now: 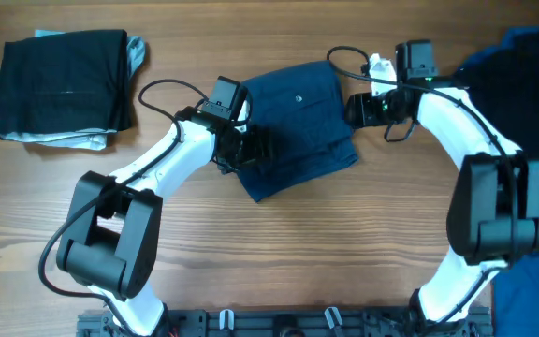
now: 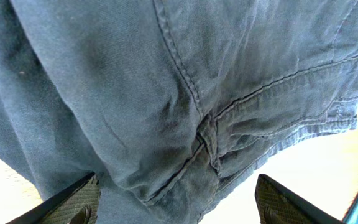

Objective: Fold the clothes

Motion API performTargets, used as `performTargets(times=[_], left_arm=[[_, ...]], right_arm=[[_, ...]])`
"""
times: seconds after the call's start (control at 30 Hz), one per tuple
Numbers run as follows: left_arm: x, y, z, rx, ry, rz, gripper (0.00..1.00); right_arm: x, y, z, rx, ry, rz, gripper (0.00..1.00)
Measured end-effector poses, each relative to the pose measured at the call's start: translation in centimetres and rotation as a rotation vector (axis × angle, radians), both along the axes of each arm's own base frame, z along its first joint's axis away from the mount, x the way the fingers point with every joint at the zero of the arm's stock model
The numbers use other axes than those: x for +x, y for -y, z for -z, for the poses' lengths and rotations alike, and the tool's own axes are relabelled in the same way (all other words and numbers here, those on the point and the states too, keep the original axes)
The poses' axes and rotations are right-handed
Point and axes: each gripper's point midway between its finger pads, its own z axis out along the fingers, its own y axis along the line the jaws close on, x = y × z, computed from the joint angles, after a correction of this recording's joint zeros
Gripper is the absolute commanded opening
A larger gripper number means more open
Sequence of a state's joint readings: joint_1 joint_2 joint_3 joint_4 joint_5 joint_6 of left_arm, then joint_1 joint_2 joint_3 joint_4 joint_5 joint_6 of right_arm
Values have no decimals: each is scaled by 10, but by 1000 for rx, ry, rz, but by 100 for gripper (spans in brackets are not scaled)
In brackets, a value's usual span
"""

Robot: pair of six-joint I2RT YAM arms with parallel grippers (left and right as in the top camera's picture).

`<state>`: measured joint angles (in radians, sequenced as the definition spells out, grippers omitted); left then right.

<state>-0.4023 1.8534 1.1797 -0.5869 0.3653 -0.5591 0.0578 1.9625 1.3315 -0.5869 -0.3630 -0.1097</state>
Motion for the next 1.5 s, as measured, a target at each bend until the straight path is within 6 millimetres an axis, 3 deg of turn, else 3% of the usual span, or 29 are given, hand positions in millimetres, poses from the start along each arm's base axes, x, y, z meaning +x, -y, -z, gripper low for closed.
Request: performTargets(times=[0.1, 0.17, 0.27, 0.37, 0.43, 0.5, 0.57, 0.67, 0.87, 1.0, 1.13, 1.17, 1.33, 1.37, 1.5], left_arm=[[2, 2, -1, -7, 8, -6, 67], [5, 5, -2, -17, 19, -10, 67], [4, 7, -3, -26, 17, -7, 69], [2, 8, -3, -31, 9, -5, 65], [1, 8, -3, -29, 2, -4, 51], [-1, 7, -2, -27, -6, -2, 23], [-2, 7, -2, -26, -16, -11, 4], [-3, 6, -2, -24, -18, -7, 4], [-5, 6, -1, -21, -24, -8, 4], [-2, 7, -2, -27, -15, -7, 4], [-1, 5, -2, -29, -13, -14, 4], [1, 3, -3, -31, -10, -20, 4], [4, 2, -6, -36, -1, -25, 4], [4, 3, -8, -48, 2, -23, 4], [6, 7, -22, -108, 16, -18, 4]], right_arm=[[-5, -6, 13, 30, -32, -35, 51], [-5, -9, 12, 43, -31, -42, 45], [-8, -13, 10, 69, -37, -57, 21], [-11, -25, 4, 144, -42, -82, 17], [-14, -33, 0, 200, -51, -100, 16], [-20, -41, -5, 257, -73, -116, 14], [-26, -48, -9, 310, -95, -129, 13], [-38, -62, -21, 424, -137, -156, 10], [-65, -91, -65, 745, -228, -223, 7], [-75, -80, -43, 608, -293, -182, 6], [-75, -66, -15, 448, -288, -164, 9], [-78, -66, -8, 432, -288, -165, 15], [-89, -68, 28, 410, -266, -138, 63], [-90, -70, 27, 428, -267, -127, 68], [-87, -70, 27, 406, -285, -71, 70]])
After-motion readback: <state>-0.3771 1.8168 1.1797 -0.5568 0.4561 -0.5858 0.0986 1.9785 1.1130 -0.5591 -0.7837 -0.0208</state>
